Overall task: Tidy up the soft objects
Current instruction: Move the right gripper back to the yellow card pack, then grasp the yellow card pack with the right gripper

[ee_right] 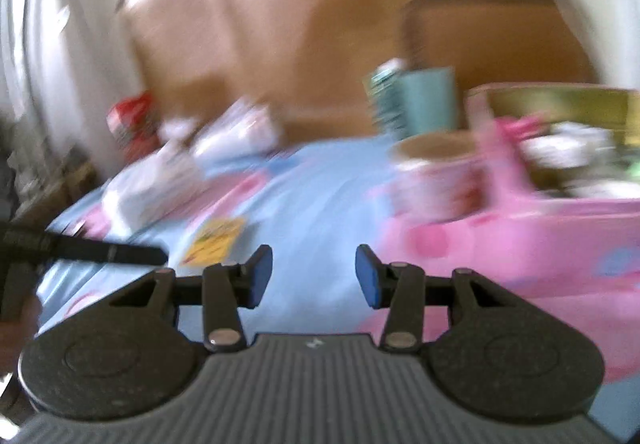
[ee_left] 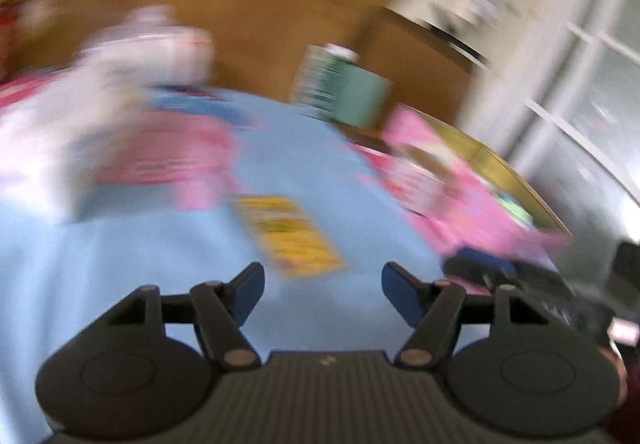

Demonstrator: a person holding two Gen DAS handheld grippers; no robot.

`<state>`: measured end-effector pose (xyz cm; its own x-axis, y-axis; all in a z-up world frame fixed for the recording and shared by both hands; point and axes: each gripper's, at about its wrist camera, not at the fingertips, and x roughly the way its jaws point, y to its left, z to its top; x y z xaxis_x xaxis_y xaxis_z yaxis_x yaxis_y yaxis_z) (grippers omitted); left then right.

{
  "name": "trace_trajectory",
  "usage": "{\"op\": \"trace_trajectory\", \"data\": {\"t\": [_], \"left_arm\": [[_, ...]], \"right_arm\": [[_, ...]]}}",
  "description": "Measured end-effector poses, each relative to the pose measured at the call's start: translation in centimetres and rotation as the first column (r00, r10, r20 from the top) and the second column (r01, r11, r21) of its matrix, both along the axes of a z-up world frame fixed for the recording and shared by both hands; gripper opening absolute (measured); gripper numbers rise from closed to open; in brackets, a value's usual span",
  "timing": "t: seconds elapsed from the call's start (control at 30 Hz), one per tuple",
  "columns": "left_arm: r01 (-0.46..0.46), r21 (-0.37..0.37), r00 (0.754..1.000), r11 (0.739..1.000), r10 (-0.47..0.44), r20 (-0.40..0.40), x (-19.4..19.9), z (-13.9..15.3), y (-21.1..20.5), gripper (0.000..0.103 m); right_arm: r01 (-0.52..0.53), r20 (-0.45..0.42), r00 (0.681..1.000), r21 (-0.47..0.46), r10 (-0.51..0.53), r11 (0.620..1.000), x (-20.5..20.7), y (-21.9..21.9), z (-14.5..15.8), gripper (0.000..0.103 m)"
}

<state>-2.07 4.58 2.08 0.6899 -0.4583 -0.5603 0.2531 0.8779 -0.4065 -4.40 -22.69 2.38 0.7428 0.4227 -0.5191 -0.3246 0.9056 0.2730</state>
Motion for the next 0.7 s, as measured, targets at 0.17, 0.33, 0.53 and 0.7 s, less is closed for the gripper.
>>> {"op": "trace_trajectory", "data": {"t": [0.17, 0.33, 0.53, 0.7], "left_arm": [[-0.204, -0.036, 0.978, 0.978, 0.202, -0.061, 0.2, -1.1, 6.1, 0.067], [-0.192, -0.069, 0.979, 0.979, 0.186, -0.077, 0.1, -1.4, 6.6, 0.067], [-0.044, -0.144, 0.991, 0.989, 0.025, -0.133, 2.0, -1.6, 2.4, 0.067], [0.052, -0.151, 0.985, 0.987, -0.076, -0.156, 2.5, -1.7, -2.5, 0.063]], "right_arm": [[-0.175, -0.016, 0.985, -0.1, 0.174, 0.979, 2.1, 7.7, -0.5, 0.074], [-0.187, -0.058, 0.982, -0.224, 0.178, 0.957, 4.5, 11.6, -2.4, 0.068], [-0.198, -0.055, 0.98, -0.198, 0.191, 0.96, 2.1, 9.9, -1.9, 0.062], [-0.194, -0.083, 0.978, -0.022, 0.191, 0.981, -0.4, 6.7, -1.8, 0.062]]}}
